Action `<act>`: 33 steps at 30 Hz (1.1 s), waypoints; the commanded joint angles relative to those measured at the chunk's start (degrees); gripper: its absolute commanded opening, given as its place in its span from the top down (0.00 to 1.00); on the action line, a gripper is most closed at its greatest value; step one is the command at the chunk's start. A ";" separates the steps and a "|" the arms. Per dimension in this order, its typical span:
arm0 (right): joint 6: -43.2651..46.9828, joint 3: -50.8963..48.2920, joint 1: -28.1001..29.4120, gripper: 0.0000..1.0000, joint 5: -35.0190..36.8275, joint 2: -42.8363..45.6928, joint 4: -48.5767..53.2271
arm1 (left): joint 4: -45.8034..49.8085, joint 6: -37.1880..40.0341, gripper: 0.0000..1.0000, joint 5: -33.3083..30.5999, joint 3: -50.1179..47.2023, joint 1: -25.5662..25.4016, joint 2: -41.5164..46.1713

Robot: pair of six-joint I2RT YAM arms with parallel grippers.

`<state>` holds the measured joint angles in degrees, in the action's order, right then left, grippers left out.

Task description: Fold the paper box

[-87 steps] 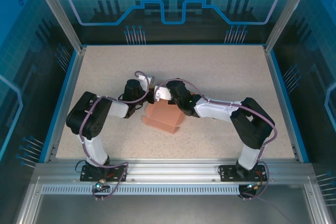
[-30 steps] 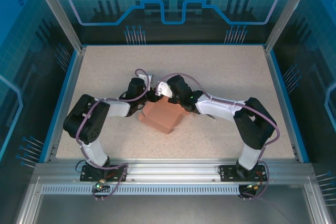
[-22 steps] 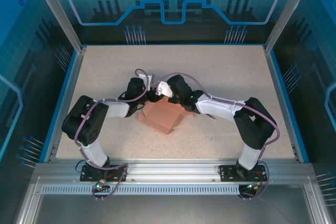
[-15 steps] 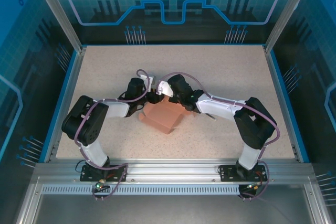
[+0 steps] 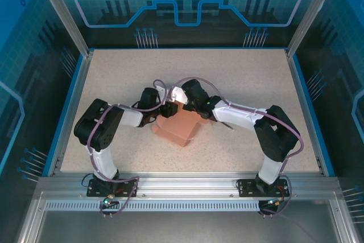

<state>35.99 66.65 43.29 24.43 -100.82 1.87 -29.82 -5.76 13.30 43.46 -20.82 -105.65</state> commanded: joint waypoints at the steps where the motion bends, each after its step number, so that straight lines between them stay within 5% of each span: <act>1: -0.48 1.71 -0.79 1.00 -1.47 1.47 1.46 | -0.50 2.08 0.54 1.22 2.17 0.42 -1.89; 20: -1.26 1.55 -0.78 1.00 -3.33 1.02 2.17 | -0.18 1.54 0.65 -1.92 6.32 0.41 -5.62; 33: -1.84 0.94 -0.69 1.00 -3.62 1.42 2.76 | 1.76 -3.37 0.82 -15.63 6.66 -0.25 -5.37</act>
<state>35.09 67.20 42.70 22.22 -100.82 2.68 -29.85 -6.94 5.89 48.95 -21.54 -110.00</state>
